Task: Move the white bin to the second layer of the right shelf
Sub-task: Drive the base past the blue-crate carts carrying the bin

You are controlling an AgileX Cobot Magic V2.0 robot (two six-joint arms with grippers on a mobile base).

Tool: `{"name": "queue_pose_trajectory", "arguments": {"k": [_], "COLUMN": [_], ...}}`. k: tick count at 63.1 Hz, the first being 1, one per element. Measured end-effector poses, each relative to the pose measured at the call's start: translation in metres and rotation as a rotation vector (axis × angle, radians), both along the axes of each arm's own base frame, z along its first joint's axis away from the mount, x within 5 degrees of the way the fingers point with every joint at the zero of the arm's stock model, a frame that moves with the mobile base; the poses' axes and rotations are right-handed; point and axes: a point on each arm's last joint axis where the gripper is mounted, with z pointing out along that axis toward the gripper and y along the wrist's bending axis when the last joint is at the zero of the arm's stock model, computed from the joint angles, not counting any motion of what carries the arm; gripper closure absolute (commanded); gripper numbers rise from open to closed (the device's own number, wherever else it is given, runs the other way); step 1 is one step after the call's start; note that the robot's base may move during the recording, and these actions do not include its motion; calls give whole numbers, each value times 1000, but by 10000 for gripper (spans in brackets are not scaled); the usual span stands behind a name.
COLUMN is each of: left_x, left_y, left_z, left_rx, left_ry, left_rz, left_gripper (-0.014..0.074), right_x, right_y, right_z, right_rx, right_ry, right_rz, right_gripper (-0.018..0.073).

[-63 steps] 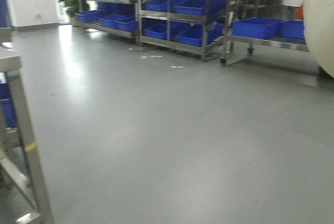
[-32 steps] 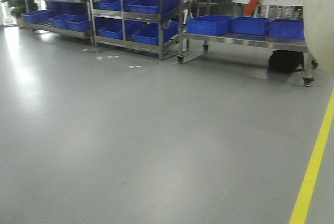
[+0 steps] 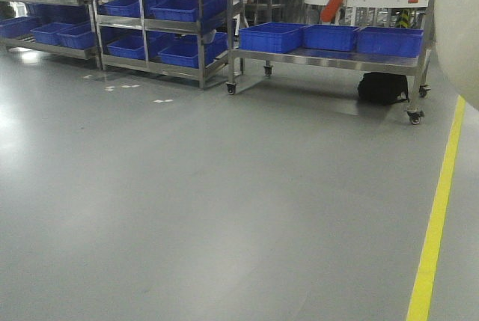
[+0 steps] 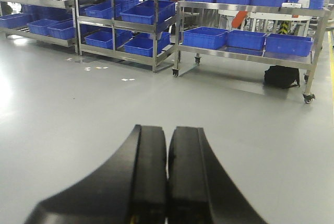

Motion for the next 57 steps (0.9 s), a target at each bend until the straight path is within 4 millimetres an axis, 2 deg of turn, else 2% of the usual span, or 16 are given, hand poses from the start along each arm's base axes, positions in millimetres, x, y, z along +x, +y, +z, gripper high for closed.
{"name": "queue_pose_trajectory", "arguments": {"k": [57], "left_x": [0], "left_y": [0], "left_z": [0], "left_rx": [0], "left_ry": [0], "left_rz": [0], "left_gripper": [512], "right_x": [0], "right_y": [0], "right_z": [0], "right_rx": [0], "right_ry": [0], "right_rz": [0], "right_gripper": [512]}}
